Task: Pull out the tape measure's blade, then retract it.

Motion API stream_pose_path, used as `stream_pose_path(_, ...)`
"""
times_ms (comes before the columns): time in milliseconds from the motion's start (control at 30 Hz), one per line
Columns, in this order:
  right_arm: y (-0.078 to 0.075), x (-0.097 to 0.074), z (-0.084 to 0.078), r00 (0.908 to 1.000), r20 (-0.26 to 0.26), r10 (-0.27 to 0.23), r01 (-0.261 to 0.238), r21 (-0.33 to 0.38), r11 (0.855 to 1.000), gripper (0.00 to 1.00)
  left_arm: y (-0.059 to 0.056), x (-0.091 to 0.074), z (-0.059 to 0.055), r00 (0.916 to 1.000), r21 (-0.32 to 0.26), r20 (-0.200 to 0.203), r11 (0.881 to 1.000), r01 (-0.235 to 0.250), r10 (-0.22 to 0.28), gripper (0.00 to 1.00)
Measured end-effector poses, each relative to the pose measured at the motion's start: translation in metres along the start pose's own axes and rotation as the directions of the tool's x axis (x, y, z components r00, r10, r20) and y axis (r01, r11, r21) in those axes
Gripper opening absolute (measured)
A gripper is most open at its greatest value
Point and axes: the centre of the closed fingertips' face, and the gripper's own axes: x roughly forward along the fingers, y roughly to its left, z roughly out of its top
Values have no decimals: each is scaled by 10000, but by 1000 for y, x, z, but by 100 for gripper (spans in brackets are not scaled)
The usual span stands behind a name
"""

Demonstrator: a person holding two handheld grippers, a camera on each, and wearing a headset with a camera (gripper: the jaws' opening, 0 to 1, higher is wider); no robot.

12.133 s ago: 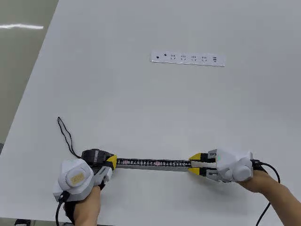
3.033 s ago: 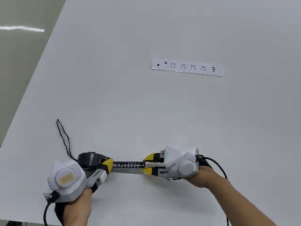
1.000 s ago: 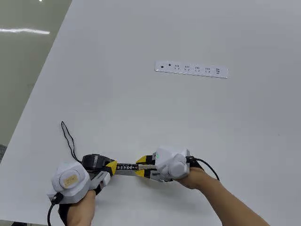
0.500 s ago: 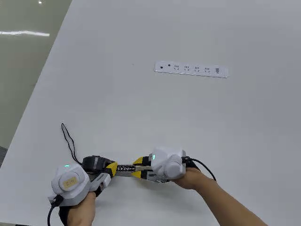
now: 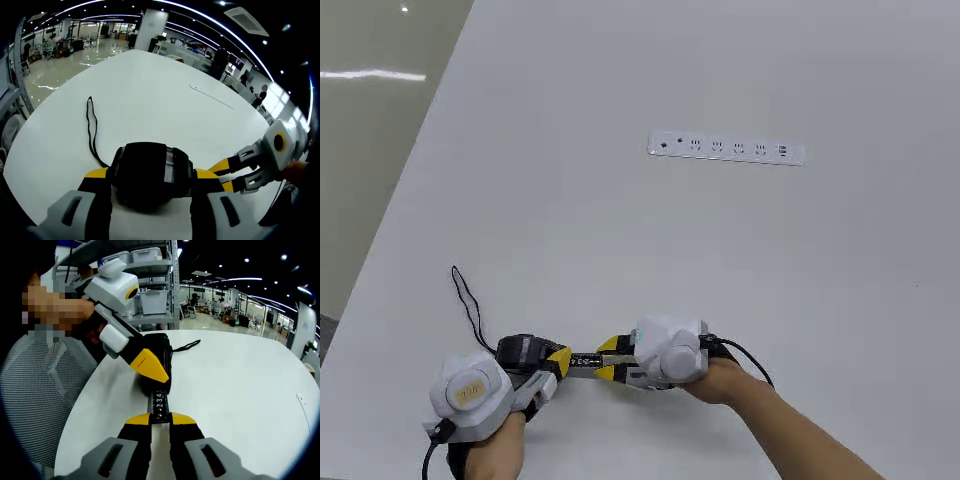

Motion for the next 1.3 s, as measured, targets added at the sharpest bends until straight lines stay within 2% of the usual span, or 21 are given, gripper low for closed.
stream_pose_path(1300,1,24,11,9997,95,228,-228,-82,9997,11,-1,-1,0,10000,24,-60,10000,71,-70,60)
